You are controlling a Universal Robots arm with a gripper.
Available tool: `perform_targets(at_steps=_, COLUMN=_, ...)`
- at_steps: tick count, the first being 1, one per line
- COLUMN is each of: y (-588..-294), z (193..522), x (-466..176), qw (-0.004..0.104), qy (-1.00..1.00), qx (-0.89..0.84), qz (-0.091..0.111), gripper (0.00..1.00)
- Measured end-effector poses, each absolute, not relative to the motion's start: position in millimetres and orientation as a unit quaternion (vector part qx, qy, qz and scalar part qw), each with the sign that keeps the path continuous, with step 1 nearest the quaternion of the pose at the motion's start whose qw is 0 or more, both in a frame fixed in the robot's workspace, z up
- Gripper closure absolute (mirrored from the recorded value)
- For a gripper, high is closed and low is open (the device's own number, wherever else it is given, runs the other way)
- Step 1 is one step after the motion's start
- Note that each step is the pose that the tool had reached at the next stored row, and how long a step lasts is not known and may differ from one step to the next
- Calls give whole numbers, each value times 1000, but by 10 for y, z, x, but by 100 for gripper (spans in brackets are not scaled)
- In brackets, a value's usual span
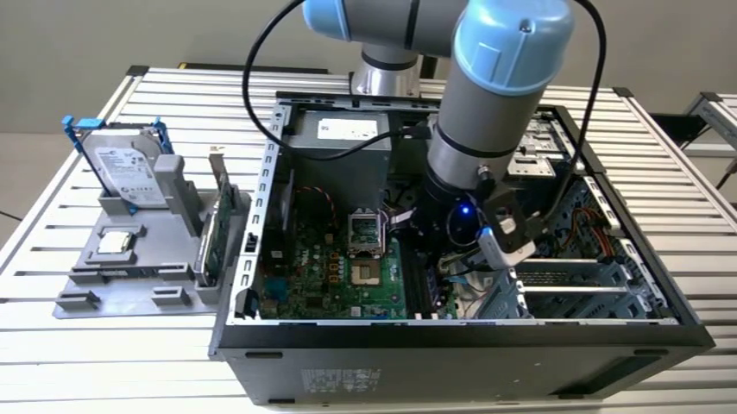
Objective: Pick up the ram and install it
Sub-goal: 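Insert the ram into the slot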
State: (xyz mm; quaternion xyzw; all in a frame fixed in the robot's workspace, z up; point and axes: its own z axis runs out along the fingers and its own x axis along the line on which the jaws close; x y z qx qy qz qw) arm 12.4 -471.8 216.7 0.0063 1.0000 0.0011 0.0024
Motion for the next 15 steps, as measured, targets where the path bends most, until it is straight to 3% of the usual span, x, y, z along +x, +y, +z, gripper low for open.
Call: perform_targets(at_steps=15, y=-4722, z=2127, x=122, qw=3, qy=1000, qx=6, qz=1, gripper=100)
